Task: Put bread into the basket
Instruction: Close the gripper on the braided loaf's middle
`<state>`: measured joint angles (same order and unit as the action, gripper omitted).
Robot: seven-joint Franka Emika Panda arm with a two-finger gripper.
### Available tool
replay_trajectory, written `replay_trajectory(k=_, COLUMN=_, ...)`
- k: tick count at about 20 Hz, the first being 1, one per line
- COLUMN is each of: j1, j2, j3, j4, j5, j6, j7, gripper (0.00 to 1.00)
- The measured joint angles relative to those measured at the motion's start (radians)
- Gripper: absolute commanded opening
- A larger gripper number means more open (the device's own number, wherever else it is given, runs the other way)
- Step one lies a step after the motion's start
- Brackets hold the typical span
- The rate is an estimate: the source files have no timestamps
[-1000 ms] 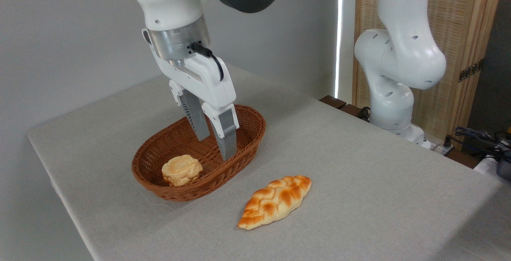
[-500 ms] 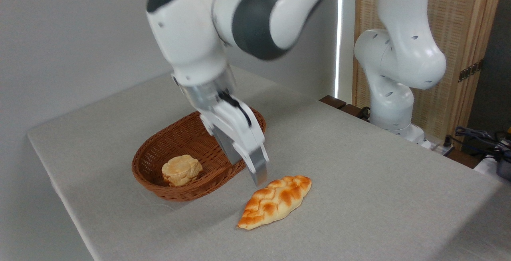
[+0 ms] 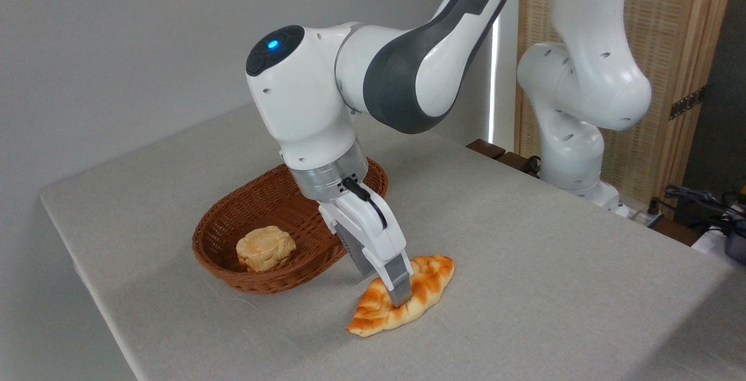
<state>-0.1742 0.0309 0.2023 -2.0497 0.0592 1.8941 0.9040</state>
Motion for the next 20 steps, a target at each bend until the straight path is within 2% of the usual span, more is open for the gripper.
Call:
replay_trajectory(k=2, j1=0.000, j2=0.000, j3=0.000, j4=-0.001, j5=0.013, j6=0.000, j7=0.000, gripper=0.83)
replay_trajectory(k=3, j1=-0.001, j2=0.000, j3=0.000, j4=-0.001, j5=0.018, j6=0.000, j7=0.000, gripper=0.65)
replay_trajectory(k=4, j1=-0.001, j2=0.001, j3=-0.001, j4=-0.004, j5=0.028, j6=0.001, j7=0.000, gripper=0.57)
replay_trajectory(k=5, j1=-0.001, j2=0.001, j3=-0.001, j4=-0.006, j5=0.032, j6=0.001, j7=0.001, gripper=0.42)
replay_trajectory(k=7, j1=-0.001, j2=0.005, j3=-0.001, j4=-0.008, j5=0.040, j6=0.007, j7=0.009, gripper=0.27)
replay_trajectory(k=12, j1=-0.001, j2=0.012, j3=-0.001, j4=-0.009, j5=0.044, j6=0.017, j7=0.024, gripper=0.10)
replay_trajectory(k=20, j1=-0.001, j2=0.012, j3=0.000, j4=-0.008, j5=0.044, j6=0.019, j7=0.026, gripper=0.11)
